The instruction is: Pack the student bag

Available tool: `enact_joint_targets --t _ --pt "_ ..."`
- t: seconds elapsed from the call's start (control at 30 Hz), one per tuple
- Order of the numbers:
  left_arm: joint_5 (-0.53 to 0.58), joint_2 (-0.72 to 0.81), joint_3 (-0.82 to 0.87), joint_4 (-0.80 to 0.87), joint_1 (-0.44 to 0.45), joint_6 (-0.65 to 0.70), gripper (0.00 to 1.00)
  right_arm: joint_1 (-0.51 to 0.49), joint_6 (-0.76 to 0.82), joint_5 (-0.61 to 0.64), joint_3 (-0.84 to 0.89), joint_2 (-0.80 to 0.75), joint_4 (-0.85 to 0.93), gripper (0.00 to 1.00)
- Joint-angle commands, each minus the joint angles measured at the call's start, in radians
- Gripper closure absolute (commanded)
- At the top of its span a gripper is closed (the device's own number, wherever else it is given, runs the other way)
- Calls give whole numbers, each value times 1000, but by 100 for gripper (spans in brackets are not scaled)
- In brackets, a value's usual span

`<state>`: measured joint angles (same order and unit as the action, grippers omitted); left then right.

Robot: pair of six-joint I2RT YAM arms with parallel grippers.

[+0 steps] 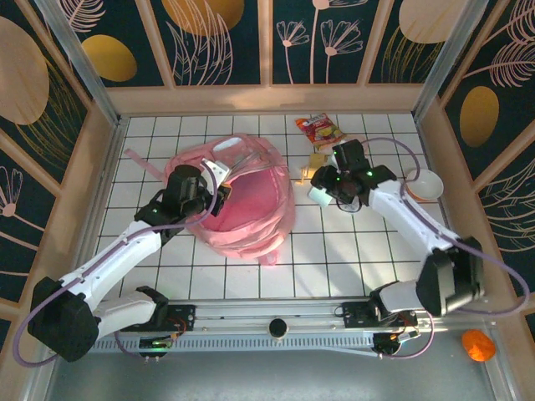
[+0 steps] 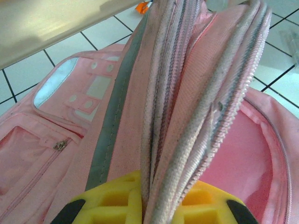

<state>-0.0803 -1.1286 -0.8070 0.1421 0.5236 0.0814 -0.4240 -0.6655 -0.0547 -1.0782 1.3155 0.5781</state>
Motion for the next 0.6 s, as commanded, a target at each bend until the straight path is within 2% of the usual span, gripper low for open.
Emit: enact_joint_targets --t 0.0,0.1,0.17,0.27,0.33,0.4,0.57 --pt "-81 -2 -87 -57 0 -72 100 -25 235 -23 45 -107 -127 49" --pt "-94 -15 -118 -47 -6 -91 100 -108 408 -24 56 -169 -157 52" --pt "-95 -24 -139 -49 -7 -107 100 -151 410 -24 32 -167 -121 53" --pt "-99 -33 -158 -64 -7 -141 100 -172 256 -137 -4 -127 -93 52" --pt "-97 -36 -159 -84 -7 -160 100 -243 171 -194 12 -105 -152 52" --pt "-91 -39 -159 -94 -7 -171 100 -309 93 -211 30 -86 -215 53" --pt "-50 -45 -209 -90 -7 -197 100 -373 -190 -203 69 -31 -320 53"
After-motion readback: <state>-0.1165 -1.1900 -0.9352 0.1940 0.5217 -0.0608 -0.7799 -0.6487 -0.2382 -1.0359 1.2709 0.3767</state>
